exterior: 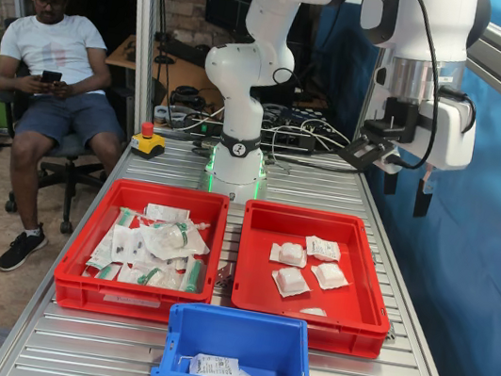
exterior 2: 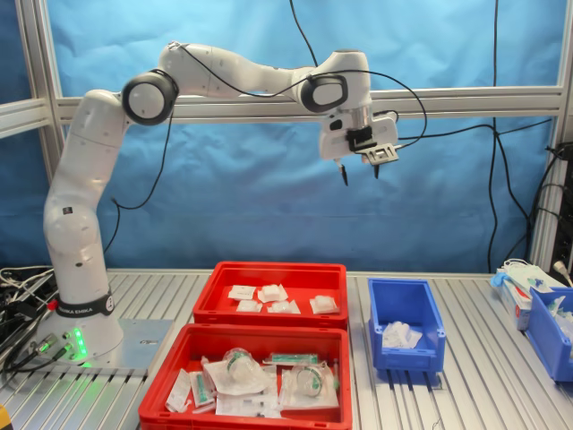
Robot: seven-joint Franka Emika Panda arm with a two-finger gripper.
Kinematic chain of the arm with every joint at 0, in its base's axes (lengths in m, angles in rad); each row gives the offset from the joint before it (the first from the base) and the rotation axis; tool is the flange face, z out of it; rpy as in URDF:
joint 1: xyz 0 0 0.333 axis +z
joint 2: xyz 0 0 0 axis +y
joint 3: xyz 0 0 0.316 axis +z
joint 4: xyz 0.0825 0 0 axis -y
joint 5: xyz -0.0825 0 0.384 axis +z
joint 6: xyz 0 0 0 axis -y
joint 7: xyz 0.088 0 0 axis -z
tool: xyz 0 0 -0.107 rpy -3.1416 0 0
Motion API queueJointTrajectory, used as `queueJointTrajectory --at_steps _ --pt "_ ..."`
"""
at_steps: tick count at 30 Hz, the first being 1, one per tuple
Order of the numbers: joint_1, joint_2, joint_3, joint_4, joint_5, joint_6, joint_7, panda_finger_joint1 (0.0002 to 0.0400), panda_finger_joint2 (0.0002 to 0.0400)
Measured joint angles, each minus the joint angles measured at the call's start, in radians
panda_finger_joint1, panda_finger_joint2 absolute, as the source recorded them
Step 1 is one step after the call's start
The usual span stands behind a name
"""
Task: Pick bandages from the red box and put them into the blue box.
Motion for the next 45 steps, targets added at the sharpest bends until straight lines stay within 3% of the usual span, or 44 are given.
queueJointTrajectory --at_steps 5,9,10,17,30,45 --pt "0.000 -0.056 0.019 -0.076 -0.017 -0.003 -0.003 0.0400 0.0400" --pt "0.000 -0.099 0.030 -0.142 -0.055 -0.004 -0.004 0.0400 0.0400" --pt "0.000 -0.120 0.035 -0.175 -0.075 -0.004 -0.004 0.0400 0.0400" --pt "-0.013 -0.192 0.064 -0.303 -0.122 -0.005 -0.005 0.0400 0.0400" --pt "-0.145 -0.234 0.170 -0.453 -0.147 -0.005 -0.006 0.0400 0.0400" --pt "-0.313 -0.235 0.200 -0.497 -0.152 -0.005 -0.006 0.0400 0.0400"
